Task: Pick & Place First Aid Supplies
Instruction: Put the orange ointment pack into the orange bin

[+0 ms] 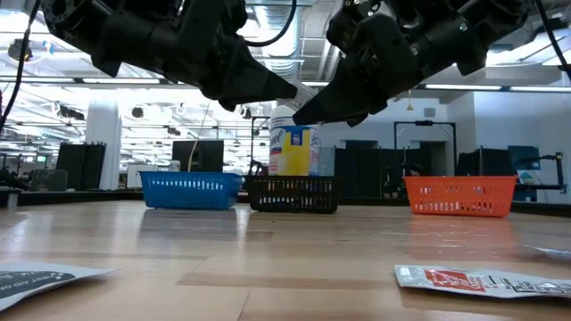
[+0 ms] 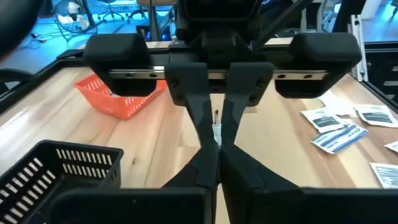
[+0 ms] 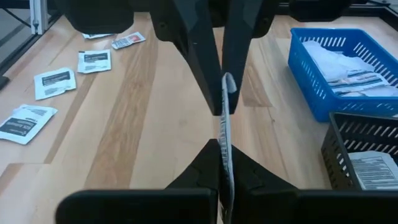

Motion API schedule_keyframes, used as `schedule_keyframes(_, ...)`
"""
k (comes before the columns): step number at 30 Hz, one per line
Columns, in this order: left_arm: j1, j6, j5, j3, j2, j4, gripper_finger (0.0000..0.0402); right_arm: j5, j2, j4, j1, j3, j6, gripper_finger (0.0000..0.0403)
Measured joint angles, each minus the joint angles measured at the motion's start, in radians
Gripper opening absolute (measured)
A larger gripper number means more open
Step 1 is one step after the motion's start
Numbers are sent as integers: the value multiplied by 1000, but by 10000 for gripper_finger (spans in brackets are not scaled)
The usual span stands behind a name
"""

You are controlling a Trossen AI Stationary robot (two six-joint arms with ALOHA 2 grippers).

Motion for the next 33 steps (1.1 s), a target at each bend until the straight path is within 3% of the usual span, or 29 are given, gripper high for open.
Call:
schedule_keyframes(13, -1, -1, -6, -1, -1, 10, 11, 96, -8, -136, 2, -5, 17, 0)
schedule_keyframes(21, 0, -2, -5, -1, -1, 3, 9, 185, -140, -291, 1, -3, 43, 0)
schedule_keyframes(29, 0, -38, -57, -1, -1, 8, 11, 442, -359, -795, -32, -1, 175, 0)
schedule_keyframes(33, 1, -82, -64, -1, -1, 10, 11, 476, -434, -1074, -73, -1, 314, 0)
